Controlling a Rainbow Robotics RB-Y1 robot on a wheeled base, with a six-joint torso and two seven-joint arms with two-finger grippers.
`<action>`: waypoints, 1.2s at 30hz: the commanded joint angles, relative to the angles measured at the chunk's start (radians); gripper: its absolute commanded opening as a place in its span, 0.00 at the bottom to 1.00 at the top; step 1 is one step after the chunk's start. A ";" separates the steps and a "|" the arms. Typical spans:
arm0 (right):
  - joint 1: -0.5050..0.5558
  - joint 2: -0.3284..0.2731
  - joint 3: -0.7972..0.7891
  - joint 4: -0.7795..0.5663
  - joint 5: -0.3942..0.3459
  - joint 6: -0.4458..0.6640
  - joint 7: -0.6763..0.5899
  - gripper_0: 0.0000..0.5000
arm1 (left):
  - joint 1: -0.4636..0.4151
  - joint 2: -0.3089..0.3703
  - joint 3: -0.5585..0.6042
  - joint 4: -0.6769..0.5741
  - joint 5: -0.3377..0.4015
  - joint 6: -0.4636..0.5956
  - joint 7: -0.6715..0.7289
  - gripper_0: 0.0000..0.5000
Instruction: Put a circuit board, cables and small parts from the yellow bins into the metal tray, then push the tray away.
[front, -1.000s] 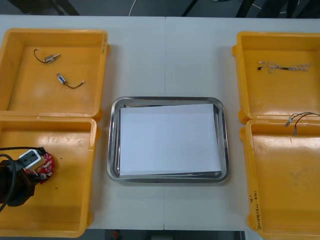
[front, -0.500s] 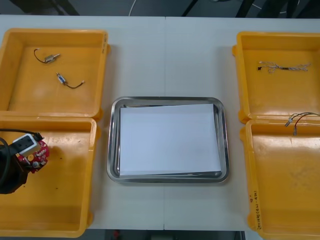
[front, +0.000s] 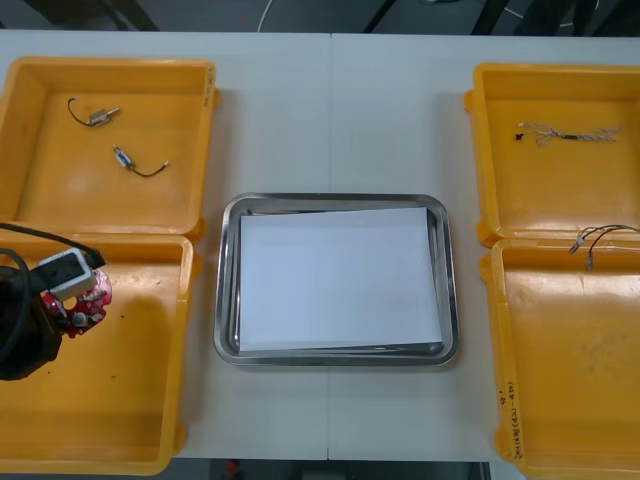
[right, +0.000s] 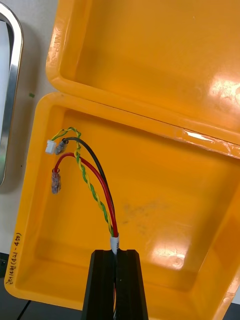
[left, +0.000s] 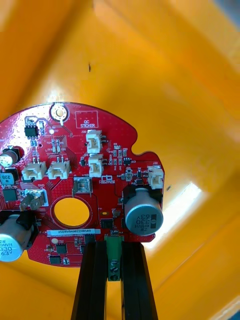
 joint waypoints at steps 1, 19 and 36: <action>-0.018 -0.039 0.005 -0.026 -0.011 0.004 -0.052 0.00 | -0.147 -0.027 -0.032 -0.072 0.039 0.086 0.235 0.00; -0.019 -0.040 0.004 -0.032 -0.016 0.004 -0.069 0.00 | -0.722 -0.200 -0.497 -0.089 -0.046 0.300 0.635 0.00; -0.018 -0.040 0.004 -0.034 -0.015 0.004 -0.073 0.00 | -0.983 -0.420 -0.799 0.049 -0.138 0.290 0.876 0.01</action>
